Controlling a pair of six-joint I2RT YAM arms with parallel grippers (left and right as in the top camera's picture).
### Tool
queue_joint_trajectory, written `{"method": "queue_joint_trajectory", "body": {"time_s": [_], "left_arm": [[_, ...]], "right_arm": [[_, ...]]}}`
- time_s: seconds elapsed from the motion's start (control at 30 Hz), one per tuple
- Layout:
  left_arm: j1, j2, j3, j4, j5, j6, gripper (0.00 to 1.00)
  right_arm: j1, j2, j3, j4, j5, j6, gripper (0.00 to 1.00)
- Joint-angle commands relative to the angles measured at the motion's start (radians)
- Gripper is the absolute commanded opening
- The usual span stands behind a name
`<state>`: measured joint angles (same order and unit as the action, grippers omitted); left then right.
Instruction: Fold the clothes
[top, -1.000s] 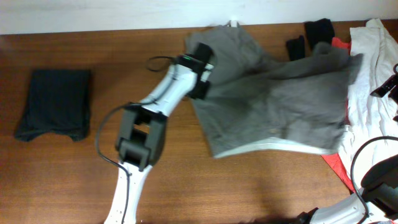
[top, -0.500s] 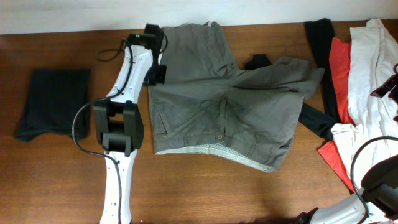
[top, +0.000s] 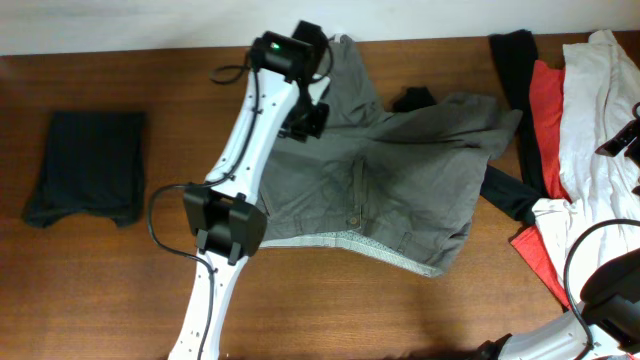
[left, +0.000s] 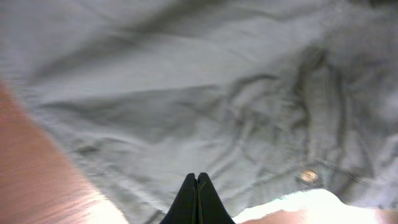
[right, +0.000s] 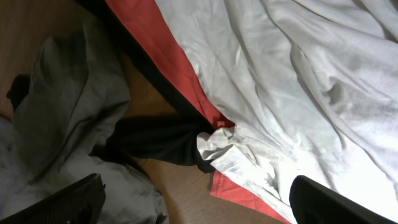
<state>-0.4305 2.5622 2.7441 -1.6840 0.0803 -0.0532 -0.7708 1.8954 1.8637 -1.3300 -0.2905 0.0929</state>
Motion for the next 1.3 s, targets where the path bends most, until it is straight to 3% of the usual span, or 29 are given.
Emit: {"method": "queue_joint_trajectory", "body": {"time_s": [0.0,0.3,0.63,0.8,0.97,1.1,1.27], "left_arm": [[-0.008,0.011,-0.029,-0.004,0.084,-0.006,0.0],[-0.064,-0.103,-0.113,-0.004,0.184,-0.006,0.0],[-0.128,-0.613,-0.718,0.032,-0.058,-0.082,0.0],[-0.121,-0.802,-1.087,0.264,-0.058,-0.146,0.0],[-0.096,-0.834,-1.37,0.606,-0.018,-0.195,0.0],[-0.065,-0.805,-1.5,0.815,-0.013,-0.226,0.0],[-0.01,-0.754,-1.527,0.846,-0.055,-0.227,0.0]], "right_arm": [[0.006,0.002,-0.001,0.002,-0.009,-0.008,0.99],[0.006,0.002,-0.001,0.002,-0.009,-0.008,0.99],[0.006,0.002,-0.001,0.002,-0.009,-0.008,0.99],[0.006,0.002,-0.001,0.002,-0.009,-0.008,0.99],[0.006,0.002,-0.001,0.002,-0.009,-0.008,0.99],[0.006,0.002,-0.001,0.002,-0.009,-0.008,0.99],[0.006,0.002,-0.001,0.002,-0.009,-0.008,0.99]]}}
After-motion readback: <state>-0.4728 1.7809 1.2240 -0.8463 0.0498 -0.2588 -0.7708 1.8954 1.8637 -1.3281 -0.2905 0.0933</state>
